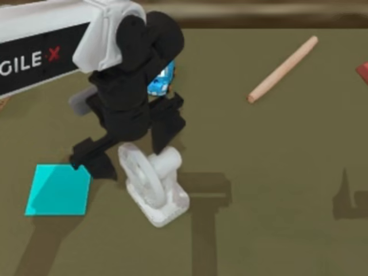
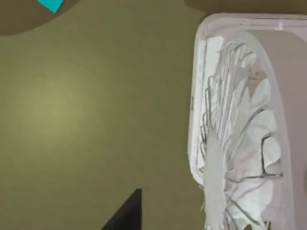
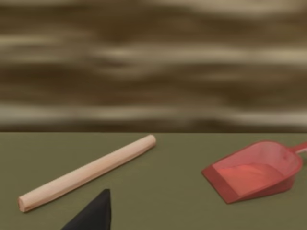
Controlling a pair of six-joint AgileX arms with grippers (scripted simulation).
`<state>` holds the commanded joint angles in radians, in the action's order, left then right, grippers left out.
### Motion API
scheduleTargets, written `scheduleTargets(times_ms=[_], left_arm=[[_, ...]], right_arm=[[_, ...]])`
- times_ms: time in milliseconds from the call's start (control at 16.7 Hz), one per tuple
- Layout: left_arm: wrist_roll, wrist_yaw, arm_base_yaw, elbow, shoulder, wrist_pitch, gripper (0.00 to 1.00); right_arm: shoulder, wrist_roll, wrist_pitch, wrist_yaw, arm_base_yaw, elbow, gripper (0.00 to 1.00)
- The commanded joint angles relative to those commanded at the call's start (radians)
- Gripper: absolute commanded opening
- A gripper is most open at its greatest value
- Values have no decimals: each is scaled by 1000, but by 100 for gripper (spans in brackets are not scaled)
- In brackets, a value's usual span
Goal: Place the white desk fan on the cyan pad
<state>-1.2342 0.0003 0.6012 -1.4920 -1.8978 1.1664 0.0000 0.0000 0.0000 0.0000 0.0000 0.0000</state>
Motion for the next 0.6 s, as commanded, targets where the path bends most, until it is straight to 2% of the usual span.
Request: scheduleTargets(times_ms=[480,600], left_arm=[[0,0,0,0,0,0,2],[0,0,0,0,0,0,0]], right_arm=[[0,0,0,0,0,0,100],[0,0,0,0,0,0,100]])
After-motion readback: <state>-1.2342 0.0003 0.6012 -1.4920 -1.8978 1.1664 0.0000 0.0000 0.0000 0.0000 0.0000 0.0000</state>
